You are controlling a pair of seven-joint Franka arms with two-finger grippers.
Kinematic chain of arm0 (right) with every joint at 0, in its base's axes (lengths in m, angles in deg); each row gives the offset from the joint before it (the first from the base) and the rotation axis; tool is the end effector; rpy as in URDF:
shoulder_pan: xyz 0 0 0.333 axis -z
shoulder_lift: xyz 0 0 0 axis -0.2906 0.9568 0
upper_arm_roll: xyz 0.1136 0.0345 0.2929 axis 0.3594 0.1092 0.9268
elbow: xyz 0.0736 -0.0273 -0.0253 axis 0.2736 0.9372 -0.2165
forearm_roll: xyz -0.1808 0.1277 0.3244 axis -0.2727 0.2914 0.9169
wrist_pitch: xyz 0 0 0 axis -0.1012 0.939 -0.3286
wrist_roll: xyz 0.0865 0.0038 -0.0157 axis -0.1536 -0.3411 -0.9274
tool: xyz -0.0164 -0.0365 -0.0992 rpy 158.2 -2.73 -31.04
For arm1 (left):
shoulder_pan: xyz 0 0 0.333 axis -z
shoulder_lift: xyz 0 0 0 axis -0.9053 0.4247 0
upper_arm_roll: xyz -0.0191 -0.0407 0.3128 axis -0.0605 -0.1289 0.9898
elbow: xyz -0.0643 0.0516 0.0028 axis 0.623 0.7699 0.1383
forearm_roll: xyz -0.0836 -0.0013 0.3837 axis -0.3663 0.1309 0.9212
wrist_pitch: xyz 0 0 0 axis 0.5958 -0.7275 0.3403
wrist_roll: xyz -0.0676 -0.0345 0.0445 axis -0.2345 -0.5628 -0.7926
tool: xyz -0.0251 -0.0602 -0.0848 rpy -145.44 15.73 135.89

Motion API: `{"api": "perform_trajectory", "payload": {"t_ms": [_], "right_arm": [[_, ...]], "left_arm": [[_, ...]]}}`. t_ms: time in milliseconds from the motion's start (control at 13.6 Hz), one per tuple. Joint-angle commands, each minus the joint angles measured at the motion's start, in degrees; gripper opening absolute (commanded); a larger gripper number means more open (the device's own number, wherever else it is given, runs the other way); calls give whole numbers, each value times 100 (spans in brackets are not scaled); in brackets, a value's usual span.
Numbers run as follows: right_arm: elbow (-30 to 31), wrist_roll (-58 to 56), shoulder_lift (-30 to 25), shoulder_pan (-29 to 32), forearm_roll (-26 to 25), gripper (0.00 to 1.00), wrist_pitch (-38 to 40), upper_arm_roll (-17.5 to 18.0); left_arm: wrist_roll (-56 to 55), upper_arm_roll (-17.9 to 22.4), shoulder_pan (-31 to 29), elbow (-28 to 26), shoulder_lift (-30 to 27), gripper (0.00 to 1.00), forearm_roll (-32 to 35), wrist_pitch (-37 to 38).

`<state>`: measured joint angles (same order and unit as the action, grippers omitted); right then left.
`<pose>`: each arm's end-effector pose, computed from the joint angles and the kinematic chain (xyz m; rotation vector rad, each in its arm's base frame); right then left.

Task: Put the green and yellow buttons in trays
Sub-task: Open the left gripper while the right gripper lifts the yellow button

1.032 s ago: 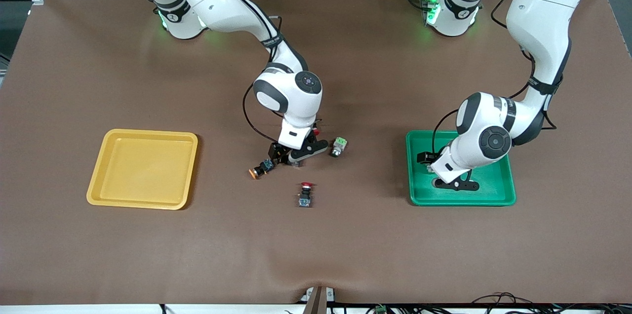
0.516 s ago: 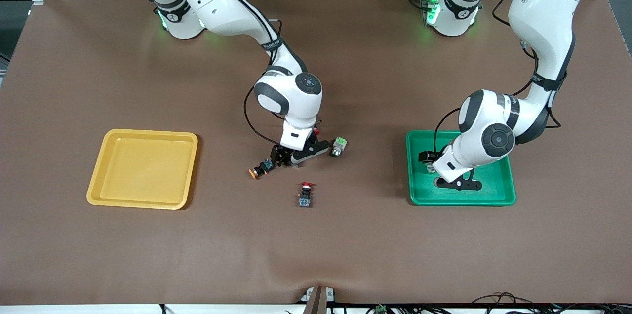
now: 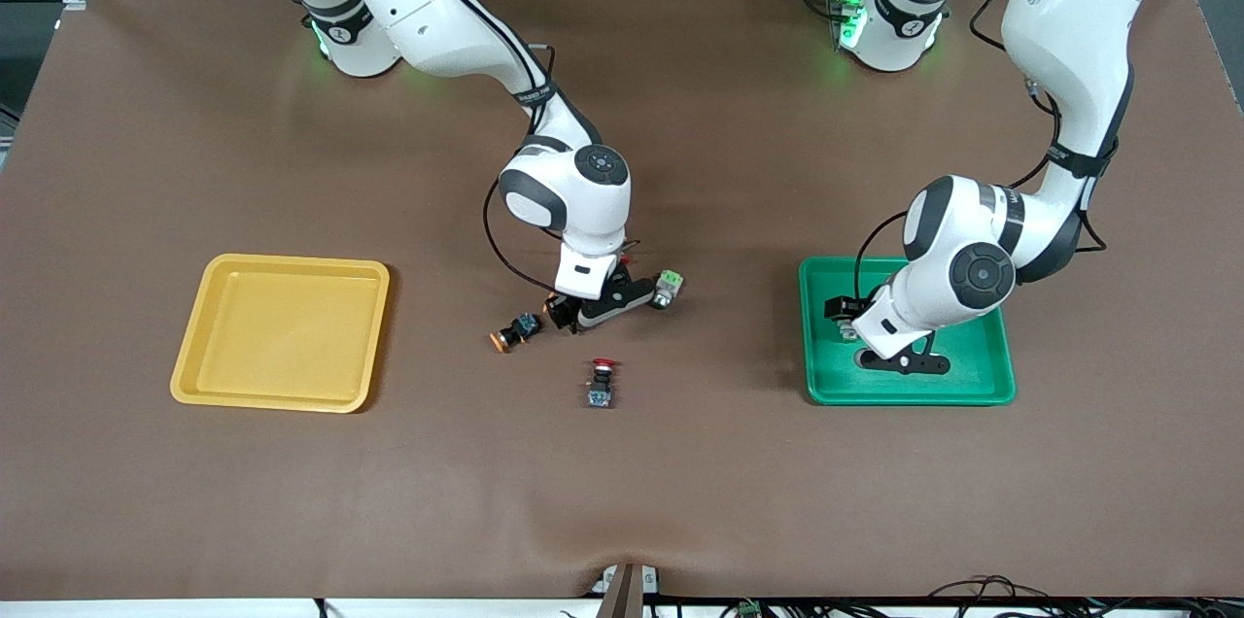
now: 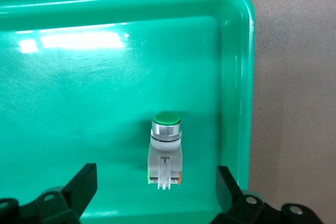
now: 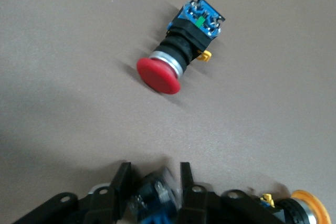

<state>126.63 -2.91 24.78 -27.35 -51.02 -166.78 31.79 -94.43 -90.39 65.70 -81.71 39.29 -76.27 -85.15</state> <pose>0.5367 0.4751 0.1804 2.7773 0.7632 0.4559 0.6161 -0.1523 0.2325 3.1031 -0.1403 -0.1773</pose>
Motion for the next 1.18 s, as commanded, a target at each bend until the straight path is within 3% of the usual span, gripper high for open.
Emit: {"api": "perform_trajectory", "payload": {"t_ms": [0, 221, 589, 737, 1105], "right_arm": [[-85, -79, -26, 152, -37, 0, 48, 68], [-85, -280, -210, 248, -19, 0, 557, 243], [-76, -1025, -552, 951, -19, 0, 1267, 911], [-7, -1640, -859, 1390, -10, 0, 1822, 1288], [854, -3030, -1686, 3128, -10, 0, 1859, 2465]], "left_arm": [[17, -57, -57, -44, -104, 100, 102, 112], [17, -57, -57, -44, -104, 100, 102, 112], [-9, -75, -57, -36, -130, 100, 85, 112], [-61, -284, -57, -53, -218, 100, 58, 120], [-220, -935, -14, -71, -254, 100, 58, 85]]}}
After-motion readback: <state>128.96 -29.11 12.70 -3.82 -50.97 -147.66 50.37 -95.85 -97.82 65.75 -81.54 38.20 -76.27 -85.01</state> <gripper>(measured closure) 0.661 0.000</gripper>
